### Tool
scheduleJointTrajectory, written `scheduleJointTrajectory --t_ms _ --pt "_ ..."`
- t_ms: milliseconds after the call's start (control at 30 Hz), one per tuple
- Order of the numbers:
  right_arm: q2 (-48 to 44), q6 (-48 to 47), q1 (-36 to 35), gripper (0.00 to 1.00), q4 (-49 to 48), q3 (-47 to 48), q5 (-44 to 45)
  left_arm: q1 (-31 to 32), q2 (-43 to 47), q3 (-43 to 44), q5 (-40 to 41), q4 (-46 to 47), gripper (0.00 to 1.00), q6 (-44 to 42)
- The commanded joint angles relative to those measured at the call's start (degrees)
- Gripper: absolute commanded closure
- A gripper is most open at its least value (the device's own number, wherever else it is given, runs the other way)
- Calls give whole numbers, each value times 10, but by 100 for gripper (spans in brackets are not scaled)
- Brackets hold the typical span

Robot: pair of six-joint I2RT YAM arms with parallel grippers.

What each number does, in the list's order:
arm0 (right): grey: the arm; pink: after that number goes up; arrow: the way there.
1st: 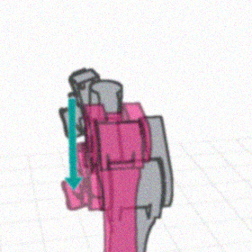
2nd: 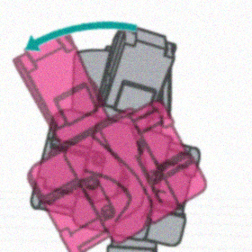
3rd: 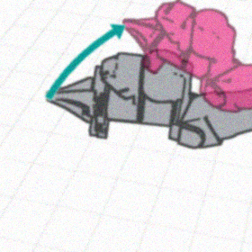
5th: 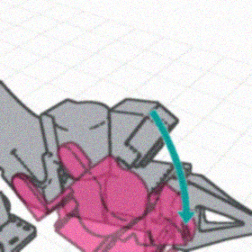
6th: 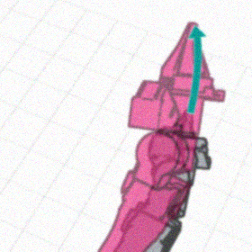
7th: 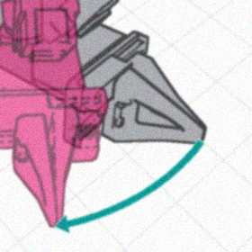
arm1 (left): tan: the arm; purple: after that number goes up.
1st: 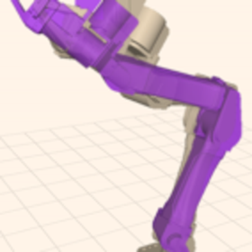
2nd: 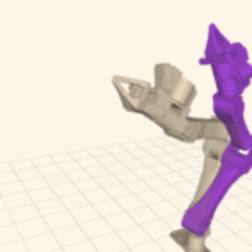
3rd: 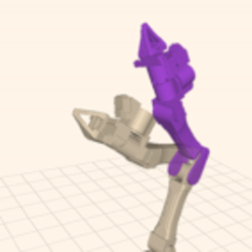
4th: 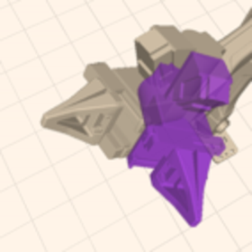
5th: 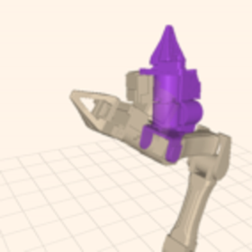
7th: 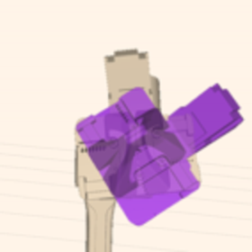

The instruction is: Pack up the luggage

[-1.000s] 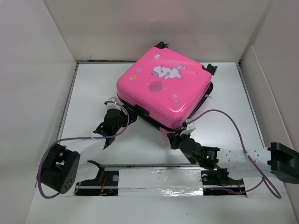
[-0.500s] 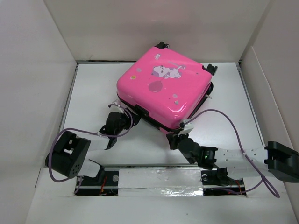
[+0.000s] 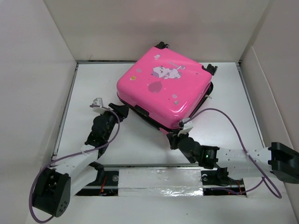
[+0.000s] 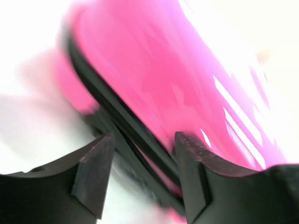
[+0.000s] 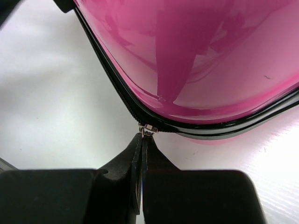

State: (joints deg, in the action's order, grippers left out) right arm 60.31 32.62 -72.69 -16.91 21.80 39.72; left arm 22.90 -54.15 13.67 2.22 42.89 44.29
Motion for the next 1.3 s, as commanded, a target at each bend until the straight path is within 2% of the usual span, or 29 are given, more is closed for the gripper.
scheduleJointTrajectory --t_ms 0,67,100,167,267,300,333,433,500,667,800,900,1067,1167,1267 --pt "4 -9 -16 100 -7 44 -56 -49 25 59 92 -24 48 44" --pt "18 -12 -16 100 2 59 -60 -85 -2 97 111 -22 43 65" --pt "20 -12 -16 100 7 61 -62 -96 -19 146 121 -29 42 87" --pt "11 -11 -16 100 18 65 -68 -135 -85 200 104 -36 40 97" --pt "-27 -5 -16 100 34 53 -72 -182 -202 335 40 -93 38 82" --pt "-40 -3 -16 100 34 39 -70 -207 -238 392 -9 -112 39 82" --pt "-51 -1 -16 100 37 32 -69 -215 -305 414 -25 -115 39 77" --pt "-97 -1 -16 100 65 15 -59 -215 -430 520 -92 -166 42 44" --pt "-130 -3 -16 100 85 13 -54 -215 -478 571 -119 -195 42 16" --pt "-175 -21 5 100 130 17 -70 -202 -561 594 -169 -178 43 -1" --pt "-166 -53 40 100 130 27 -111 -163 -555 553 -180 -121 43 5" --pt "-130 -84 40 100 115 56 -130 -131 -533 514 -169 -85 43 10" --pt "-23 -126 40 100 44 114 -184 -98 -482 424 -161 -14 43 30" --pt "77 -146 40 100 4 170 -233 -66 -444 352 -143 27 44 44" --pt "167 -154 40 100 -41 224 -243 -36 -403 274 -118 69 44 68"
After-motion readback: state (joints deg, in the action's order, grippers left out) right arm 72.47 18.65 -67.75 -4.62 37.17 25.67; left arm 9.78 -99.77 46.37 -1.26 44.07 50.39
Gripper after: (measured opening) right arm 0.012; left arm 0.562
